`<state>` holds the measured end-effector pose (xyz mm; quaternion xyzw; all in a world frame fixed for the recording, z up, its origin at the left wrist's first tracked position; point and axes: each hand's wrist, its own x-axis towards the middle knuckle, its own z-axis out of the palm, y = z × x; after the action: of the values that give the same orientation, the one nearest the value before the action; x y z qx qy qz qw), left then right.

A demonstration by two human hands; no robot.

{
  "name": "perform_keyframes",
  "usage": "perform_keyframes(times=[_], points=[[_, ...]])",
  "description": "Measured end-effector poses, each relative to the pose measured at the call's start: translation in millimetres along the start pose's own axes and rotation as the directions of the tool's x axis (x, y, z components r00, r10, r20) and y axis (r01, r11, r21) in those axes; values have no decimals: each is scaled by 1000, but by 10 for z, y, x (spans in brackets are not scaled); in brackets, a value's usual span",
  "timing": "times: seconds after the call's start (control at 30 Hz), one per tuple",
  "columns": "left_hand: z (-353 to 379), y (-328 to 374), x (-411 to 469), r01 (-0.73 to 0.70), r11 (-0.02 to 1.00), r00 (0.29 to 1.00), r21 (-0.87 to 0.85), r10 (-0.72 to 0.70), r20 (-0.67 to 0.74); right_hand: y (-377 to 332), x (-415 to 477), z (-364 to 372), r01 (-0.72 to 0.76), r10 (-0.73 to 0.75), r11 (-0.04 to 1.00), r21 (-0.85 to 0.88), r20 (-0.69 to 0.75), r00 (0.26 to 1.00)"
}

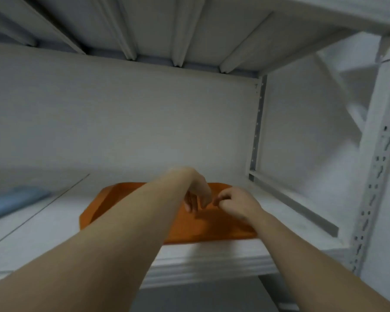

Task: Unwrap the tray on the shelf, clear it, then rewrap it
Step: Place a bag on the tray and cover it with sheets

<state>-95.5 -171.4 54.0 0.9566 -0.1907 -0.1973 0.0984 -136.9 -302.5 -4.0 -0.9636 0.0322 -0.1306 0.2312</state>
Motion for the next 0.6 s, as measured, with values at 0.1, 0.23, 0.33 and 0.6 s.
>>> perform_keyframes(times=[0.1, 0.23, 0.33, 0.6], points=[[-233, -238, 44, 37, 999, 999, -16, -37, -14, -292, 232, -9, 9, -2, 998, -61, 108, 994], [-475, -743, 85, 75, 995, 995, -62, -79, -68, -764, 592, 84, 43, -22, 995, -89, 225, 974], [-594, -1231, 88, 143, 987, 977, -72, -152, -152, -1210, 782, 229, 102, -76, 992, -74, 298, 952], [-871, -2192, -147, 342, 940, 916, 7, -332, -226, -2207, 1029, 571, 277, -241, 961, -20, 438, 866]])
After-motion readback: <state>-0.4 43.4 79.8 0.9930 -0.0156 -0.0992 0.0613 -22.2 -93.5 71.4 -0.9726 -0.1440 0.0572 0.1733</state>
